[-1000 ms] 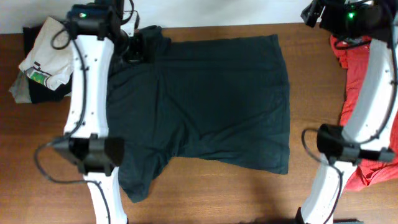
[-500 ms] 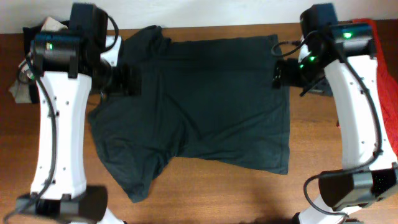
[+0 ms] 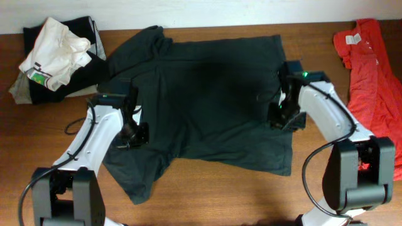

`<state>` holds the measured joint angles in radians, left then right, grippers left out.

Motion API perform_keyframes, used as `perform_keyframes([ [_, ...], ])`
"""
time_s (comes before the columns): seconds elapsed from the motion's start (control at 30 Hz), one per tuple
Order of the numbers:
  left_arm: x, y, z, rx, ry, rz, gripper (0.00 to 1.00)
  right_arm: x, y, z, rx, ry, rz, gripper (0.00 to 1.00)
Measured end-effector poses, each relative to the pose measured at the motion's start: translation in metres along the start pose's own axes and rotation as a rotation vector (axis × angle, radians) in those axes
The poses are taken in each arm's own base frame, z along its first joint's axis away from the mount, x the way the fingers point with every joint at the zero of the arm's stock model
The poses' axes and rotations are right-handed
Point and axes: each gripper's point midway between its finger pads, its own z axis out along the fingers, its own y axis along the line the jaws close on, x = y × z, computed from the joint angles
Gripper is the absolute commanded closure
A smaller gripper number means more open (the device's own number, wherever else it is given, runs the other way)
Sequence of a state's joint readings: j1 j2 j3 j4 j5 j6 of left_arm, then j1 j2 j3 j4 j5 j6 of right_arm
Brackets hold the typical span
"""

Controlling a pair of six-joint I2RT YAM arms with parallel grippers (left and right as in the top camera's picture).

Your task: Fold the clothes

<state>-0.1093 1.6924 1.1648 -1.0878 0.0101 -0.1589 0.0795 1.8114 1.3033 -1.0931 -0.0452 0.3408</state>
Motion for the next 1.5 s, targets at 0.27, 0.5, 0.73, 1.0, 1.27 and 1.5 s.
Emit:
perform_keyframes([
  [0.27, 0.006, 0.04, 0.032, 0.03, 0.001, -0.176, 1.0, 0.018, -0.003, 0.045, -0.077, 0.036, 0.085, 0.91],
  [0.5, 0.007, 0.055, 0.048, 0.094, -0.022, -0.265, 1.0, 0.019, -0.01, 0.048, -0.104, 0.051, 0.121, 0.96],
  [0.73, 0.01, 0.054, 0.057, 0.121, -0.029, -0.28, 1.0, 0.021, -0.023, 0.06, -0.147, 0.079, 0.232, 0.96],
  [1.0, 0.003, 0.056, 0.065, 0.165, -0.019, -0.31, 1.0, 0.013, -0.046, 0.059, -0.18, 0.072, 0.335, 0.96],
  [1.27, -0.003, 0.098, 0.063, 0.223, -0.038, -0.48, 1.0, -0.03, -0.091, 0.034, -0.149, -0.04, 0.415, 0.96],
  [1.5, -0.035, 0.131, 0.019, 0.133, -0.064, -0.501, 1.0, -0.051, -0.086, -0.01, -0.199, -0.068, 0.346, 0.96],
])
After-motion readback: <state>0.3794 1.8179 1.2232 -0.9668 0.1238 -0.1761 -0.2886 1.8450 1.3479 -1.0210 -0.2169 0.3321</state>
